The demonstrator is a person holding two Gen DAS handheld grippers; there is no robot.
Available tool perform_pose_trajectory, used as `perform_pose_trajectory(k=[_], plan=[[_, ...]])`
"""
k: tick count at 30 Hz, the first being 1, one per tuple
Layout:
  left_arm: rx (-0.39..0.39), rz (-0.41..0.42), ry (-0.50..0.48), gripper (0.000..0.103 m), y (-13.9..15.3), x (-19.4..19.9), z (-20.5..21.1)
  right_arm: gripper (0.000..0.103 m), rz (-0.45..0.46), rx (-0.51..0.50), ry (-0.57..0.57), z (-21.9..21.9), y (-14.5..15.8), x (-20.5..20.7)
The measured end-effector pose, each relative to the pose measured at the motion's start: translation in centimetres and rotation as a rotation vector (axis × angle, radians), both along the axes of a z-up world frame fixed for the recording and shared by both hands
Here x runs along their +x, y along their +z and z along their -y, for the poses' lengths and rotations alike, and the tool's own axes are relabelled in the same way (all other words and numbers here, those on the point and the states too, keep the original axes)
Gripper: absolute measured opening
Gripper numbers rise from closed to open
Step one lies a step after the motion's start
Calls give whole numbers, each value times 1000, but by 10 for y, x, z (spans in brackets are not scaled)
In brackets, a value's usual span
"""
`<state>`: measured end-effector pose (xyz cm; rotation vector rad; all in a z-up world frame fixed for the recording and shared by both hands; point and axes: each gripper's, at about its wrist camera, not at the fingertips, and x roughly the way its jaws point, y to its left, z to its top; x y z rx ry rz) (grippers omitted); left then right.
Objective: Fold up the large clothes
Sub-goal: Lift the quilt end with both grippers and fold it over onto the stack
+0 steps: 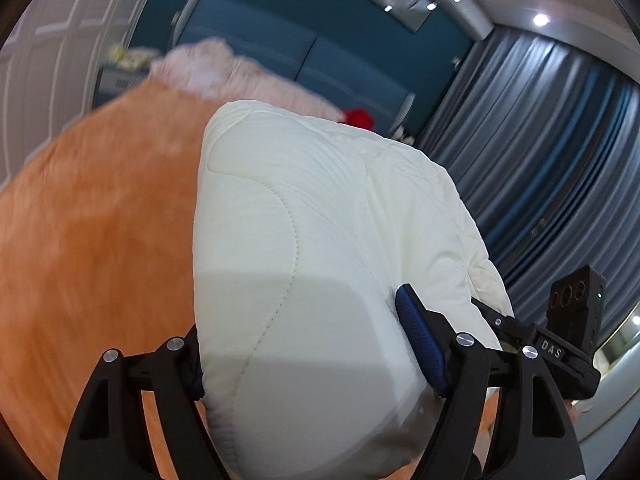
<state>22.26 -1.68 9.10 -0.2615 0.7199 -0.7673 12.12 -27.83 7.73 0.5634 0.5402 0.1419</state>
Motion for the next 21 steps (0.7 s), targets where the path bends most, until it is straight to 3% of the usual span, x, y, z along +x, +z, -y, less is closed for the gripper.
perform_pose_trajectory(k=[3,6,14,18,21], plan=[[-20,43,2,75,3,29,-3,35,21,6,10,7,-8,44],[-33,38,11,75,-13,59,-2,35,-2,5,12,12,-25,84],[2,-121,28,75,-112,128,-7,35,-178,32,17,19,-128,152],[40,-217,30,74,-164,145,-2,36,-275,58,12,20,-178,165],[62,-240,37,76,-194,146,-4,43,-281,85,10,18,-204,160]])
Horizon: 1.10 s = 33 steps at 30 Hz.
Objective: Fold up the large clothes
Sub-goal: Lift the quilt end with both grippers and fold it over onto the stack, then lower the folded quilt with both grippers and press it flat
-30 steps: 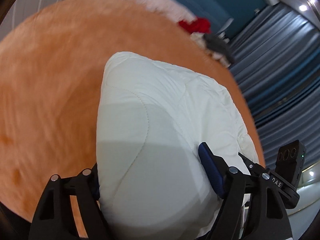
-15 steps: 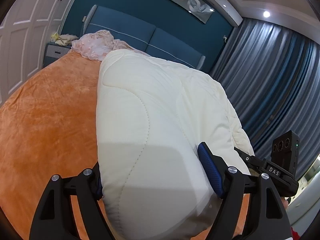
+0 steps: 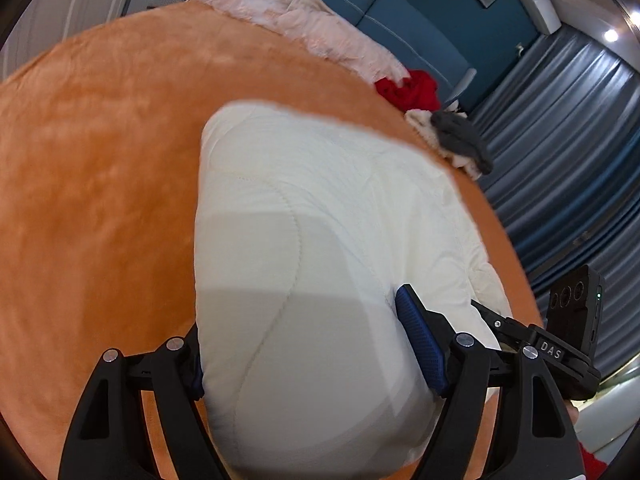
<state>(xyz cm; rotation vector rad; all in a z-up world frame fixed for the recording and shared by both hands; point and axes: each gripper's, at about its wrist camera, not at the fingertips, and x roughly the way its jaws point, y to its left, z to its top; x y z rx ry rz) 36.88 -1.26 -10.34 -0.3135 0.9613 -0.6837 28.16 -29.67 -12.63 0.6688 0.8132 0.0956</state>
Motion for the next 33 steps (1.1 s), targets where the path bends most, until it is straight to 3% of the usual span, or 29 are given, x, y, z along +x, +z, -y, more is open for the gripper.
perform_pose_trajectory(k=[4,6,9,12,14,16,21,22,24,26,29,33], plan=[[-11,-13,10,82,-16,-3,-8,62,-10,53,-39,9,-10,-3],[-15,-42,23,83,-14,-4,-10,66,-32,54,-58,13,-4,-10],[20,-59,61,82,4,-9,-22,68,-80,16,-94,23,17,-31],[71,4,103,82,39,-28,-48,67,-90,-77,-126,23,52,-61],[125,75,152,82,70,-40,-60,56,-61,-196,-136,15,81,-69],[179,147,197,80,95,-41,-56,35,-40,-275,-124,1,104,-62],[368,274,220,65,124,-23,7,32,37,-480,-72,-50,132,-2],[387,269,213,64,121,-15,22,32,27,-507,-58,-57,128,13],[405,233,198,52,107,3,42,32,-2,-556,-61,-62,115,41],[457,210,196,49,85,23,61,32,-39,-597,-69,-60,93,64],[525,182,196,47,45,45,78,32,-94,-583,-83,-51,53,85],[534,215,241,48,15,52,80,33,-51,-587,-89,-51,22,88]])
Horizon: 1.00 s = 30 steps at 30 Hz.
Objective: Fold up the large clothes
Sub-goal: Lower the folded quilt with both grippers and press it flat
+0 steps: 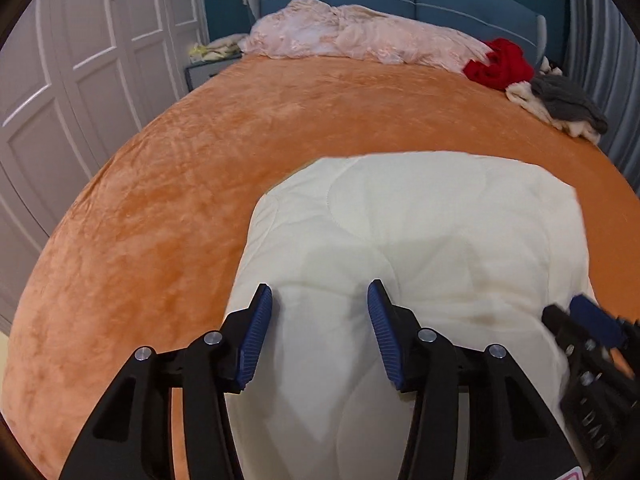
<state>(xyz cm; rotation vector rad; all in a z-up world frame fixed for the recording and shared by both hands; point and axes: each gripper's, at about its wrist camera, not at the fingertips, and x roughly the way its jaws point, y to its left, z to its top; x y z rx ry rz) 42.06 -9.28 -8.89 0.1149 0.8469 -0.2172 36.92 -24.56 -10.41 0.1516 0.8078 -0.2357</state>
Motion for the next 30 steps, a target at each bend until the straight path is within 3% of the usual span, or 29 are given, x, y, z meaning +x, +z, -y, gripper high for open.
perform_pose_trajectory(k=[10,19,24,26,30], plan=[[-15,102,41,48,-26,6,10,33,96,-12,-19,-2,-26,-4],[6,108,44,48,-29,8,13,33,98,-16,-19,-2,-28,-6],[39,56,11,51,-16,-2,10,34,-22,69,-17,4,1,-21],[53,25,-16,61,-2,-20,1,34,-65,119,-23,5,15,-46],[7,-75,-23,63,6,-60,-24,34,-149,66,-8,-7,7,-88]])
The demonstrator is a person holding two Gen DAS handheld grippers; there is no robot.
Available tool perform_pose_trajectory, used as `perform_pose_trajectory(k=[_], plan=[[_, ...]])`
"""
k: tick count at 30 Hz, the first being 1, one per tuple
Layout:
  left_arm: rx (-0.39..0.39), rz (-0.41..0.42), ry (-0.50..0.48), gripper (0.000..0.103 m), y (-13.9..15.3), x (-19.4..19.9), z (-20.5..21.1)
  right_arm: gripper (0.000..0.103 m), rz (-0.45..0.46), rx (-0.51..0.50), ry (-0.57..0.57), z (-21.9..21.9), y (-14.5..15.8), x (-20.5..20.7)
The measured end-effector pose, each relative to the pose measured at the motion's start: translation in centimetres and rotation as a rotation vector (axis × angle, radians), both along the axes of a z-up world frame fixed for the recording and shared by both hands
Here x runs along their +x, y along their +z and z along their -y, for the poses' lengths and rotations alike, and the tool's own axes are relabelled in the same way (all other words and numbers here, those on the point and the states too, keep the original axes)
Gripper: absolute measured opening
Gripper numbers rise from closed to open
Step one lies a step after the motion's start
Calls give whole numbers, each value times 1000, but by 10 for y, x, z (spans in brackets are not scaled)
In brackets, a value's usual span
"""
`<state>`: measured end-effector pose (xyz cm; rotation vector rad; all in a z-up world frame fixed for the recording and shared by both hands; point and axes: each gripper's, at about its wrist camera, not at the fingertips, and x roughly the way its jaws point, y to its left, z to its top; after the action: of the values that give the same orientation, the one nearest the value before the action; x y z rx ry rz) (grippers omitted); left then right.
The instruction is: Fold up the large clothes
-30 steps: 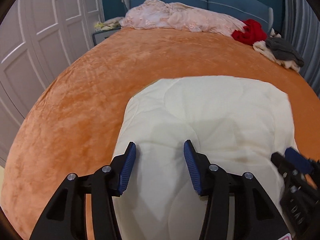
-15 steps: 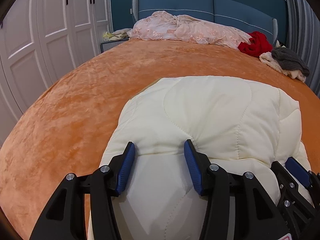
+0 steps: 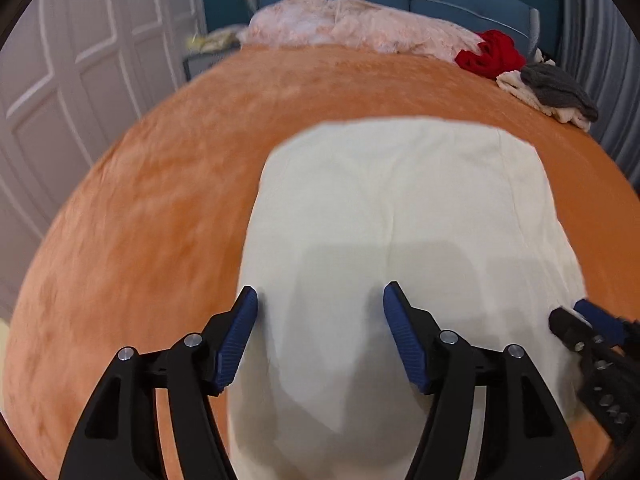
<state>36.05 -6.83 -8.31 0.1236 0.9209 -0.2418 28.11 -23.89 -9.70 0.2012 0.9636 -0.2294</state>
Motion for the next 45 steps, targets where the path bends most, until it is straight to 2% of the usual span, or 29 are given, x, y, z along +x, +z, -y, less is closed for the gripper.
perform_pose_trajectory(k=[4,8,11,13,16,21,24,28,34,45], plan=[[42,-35,-2,66,-3,-39,-8,36,-63,-68,32,-15,1,-30],[107,-53,-6,66,7,-67,-11,36,-109,19,-16,-13,18,-65],[148,-49,-12,66,19,-92,-12,37,-112,11,-23,-19,32,-97],[159,-52,-13,66,26,-110,-16,50,-109,-3,-17,-23,39,-113],[142,-78,-3,66,35,-136,-23,59,-87,-22,-4,-33,51,-143],[107,-83,16,74,45,-180,-32,71,-30,-33,-6,-44,68,-181],[103,-71,15,76,50,-205,-33,73,1,-61,-9,-50,75,-199],[94,-51,12,76,58,-236,-31,81,43,-100,-15,-58,85,-223],[88,-10,18,76,73,-266,-34,82,78,-93,-28,-63,94,-252],[58,7,69,76,85,-300,-49,82,130,-117,-9,-81,106,-284]])
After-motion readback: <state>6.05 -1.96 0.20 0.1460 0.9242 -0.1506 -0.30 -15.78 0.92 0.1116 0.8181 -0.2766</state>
